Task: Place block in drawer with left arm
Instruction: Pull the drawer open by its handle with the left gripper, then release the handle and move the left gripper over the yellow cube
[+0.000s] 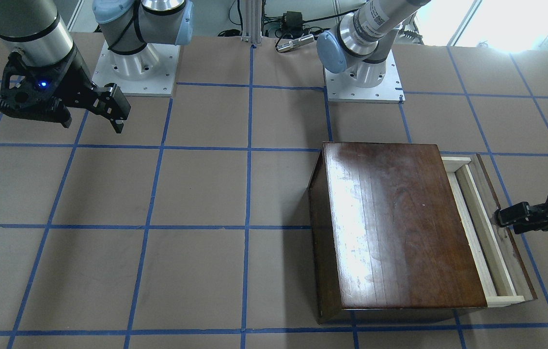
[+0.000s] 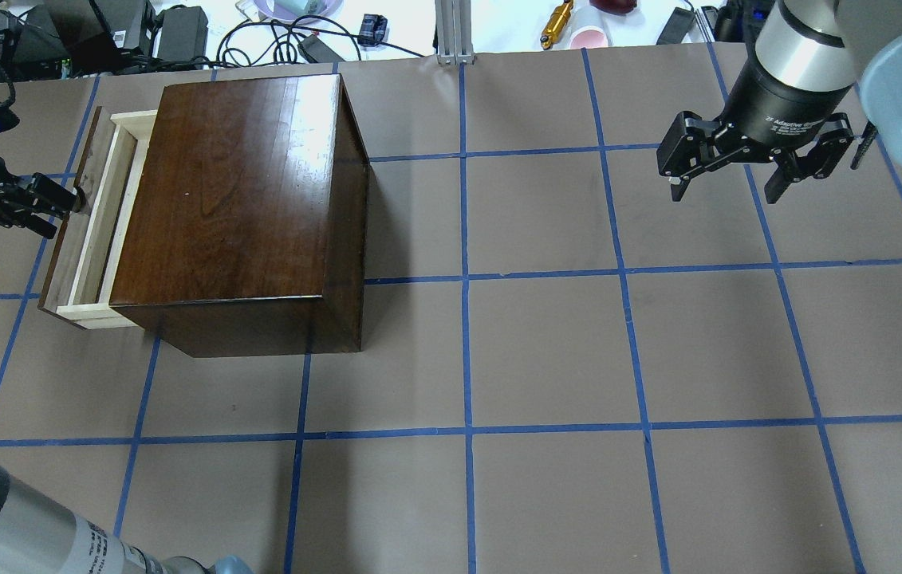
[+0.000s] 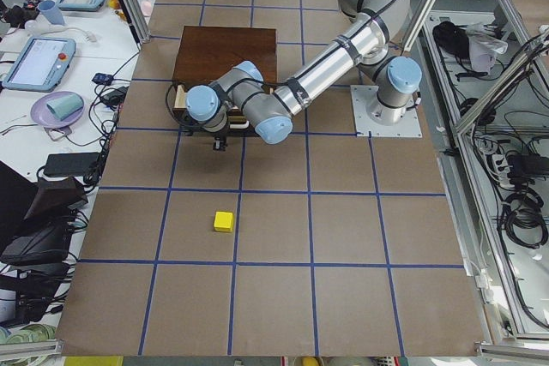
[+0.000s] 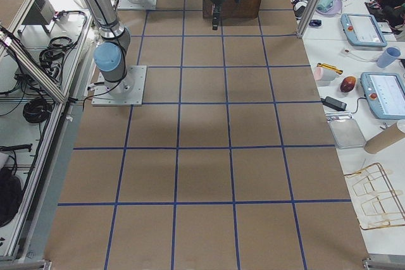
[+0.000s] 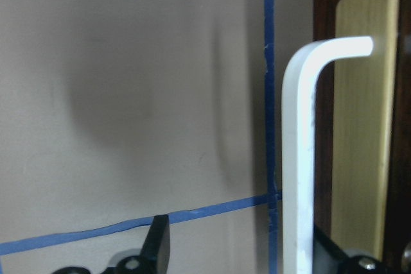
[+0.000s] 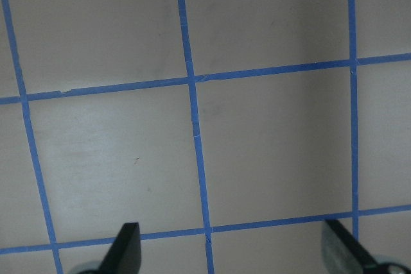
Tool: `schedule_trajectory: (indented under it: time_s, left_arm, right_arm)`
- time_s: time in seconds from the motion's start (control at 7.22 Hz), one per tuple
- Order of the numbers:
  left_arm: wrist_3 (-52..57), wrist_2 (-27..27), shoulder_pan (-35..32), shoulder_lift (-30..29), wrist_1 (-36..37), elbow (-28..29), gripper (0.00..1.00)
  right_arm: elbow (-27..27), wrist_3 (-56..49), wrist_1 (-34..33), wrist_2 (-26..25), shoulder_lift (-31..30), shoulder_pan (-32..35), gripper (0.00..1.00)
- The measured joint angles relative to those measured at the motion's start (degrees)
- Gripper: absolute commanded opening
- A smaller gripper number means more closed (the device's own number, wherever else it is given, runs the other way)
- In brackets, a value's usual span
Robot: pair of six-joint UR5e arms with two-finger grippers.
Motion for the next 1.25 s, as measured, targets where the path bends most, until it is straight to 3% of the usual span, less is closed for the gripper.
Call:
schedule_trajectory:
  time_s: [0.42, 0.55, 0.69, 1.25]
  left_arm:
    - [-0.1, 0.3, 1.1, 0.1, 0.0, 0.0, 0.75]
    - [-0.4, 0.3, 1.3, 0.3, -0.1, -0.1, 0.88]
    - [-0.6, 0.3, 1.3, 0.4, -0.1, -0.1, 0.92]
    - [-1.3, 0.5, 1.3, 1.4, -0.3, 0.2, 0.98]
  right_arm:
    - [0.0, 0.0, 0.0, 0.0, 0.0, 0.0, 1.0]
    - [0.0, 0.0, 0.0, 0.0, 0.0, 0.0, 1.0]
    - [0.0, 0.0, 0.0, 0.0, 0.0, 0.0, 1.0]
    - [0.0, 0.0, 0.0, 0.0, 0.0, 0.0, 1.0]
